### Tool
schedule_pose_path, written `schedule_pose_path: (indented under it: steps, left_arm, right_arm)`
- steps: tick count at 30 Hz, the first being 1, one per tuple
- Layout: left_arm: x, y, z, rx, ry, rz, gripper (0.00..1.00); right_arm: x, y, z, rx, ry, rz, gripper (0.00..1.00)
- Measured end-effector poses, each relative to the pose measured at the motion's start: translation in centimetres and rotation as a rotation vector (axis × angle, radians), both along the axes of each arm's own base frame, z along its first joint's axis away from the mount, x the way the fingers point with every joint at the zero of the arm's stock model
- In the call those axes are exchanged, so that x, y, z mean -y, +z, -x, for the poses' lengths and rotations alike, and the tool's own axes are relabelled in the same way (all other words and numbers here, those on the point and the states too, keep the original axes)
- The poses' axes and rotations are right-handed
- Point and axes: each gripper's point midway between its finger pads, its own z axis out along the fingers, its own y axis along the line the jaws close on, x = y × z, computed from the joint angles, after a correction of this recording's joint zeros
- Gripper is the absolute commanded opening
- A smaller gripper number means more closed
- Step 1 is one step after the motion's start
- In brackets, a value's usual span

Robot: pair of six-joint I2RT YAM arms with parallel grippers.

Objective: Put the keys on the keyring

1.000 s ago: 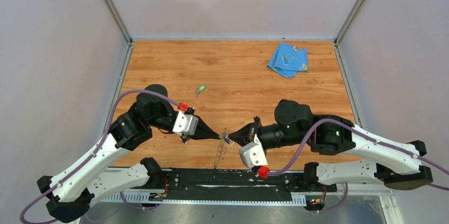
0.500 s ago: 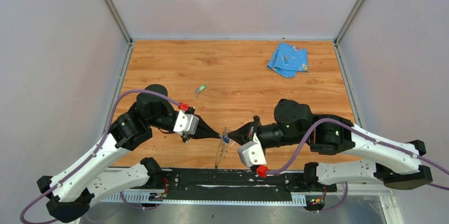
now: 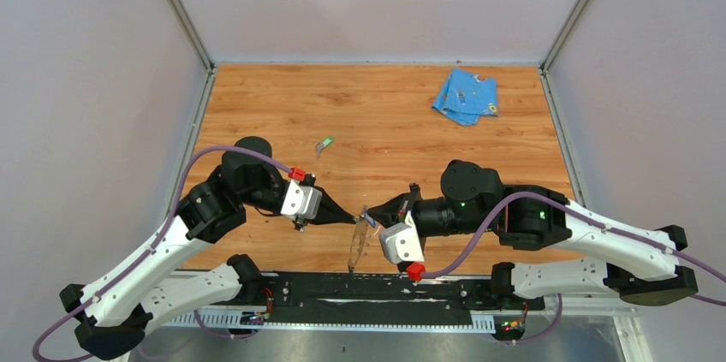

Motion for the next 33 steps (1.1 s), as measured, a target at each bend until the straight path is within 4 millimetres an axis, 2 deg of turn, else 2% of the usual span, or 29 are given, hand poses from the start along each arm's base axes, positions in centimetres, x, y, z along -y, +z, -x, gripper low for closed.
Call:
schedule_pose_path:
  steps: [24, 26, 28, 29, 31, 33]
  left_arm:
    - [0.0, 0.2, -0.4, -0.011, 0.029, -0.001, 0.0]
    - [0.0, 0.1, -0.5, -0.001, 0.032, -0.008, 0.0]
    - [-0.3, -0.3, -0.6, 0.02, 0.042, -0.027, 0.0]
    - [-0.6, -0.5, -0.8, 0.037, 0.055, -0.041, 0.0]
    - [-1.2, -1.1, -1.3, 0.064, 0.085, -0.068, 0.0]
    - [-2.3, -1.7, -2.1, 0.068, 0.133, -0.092, 0.0]
  right_arm:
    - [0.2, 0.4, -0.4, -0.023, -0.038, -0.019, 0.01]
    - [0.3, 0.0, -1.1, -0.035, -0.091, -0.022, 0.17]
    - [0.9, -1.2, -1.9, -0.071, -0.164, -0.009, 0.4]
    - [1.3, -2.3, -2.5, -0.112, -0.218, -0.012, 0.46]
    - [2.5, -5.4, -3.4, -0.206, -0.326, -0.006, 0.53]
    - [3.8, -9.6, -4.3, -0.314, -0.443, 0.0, 0.58]
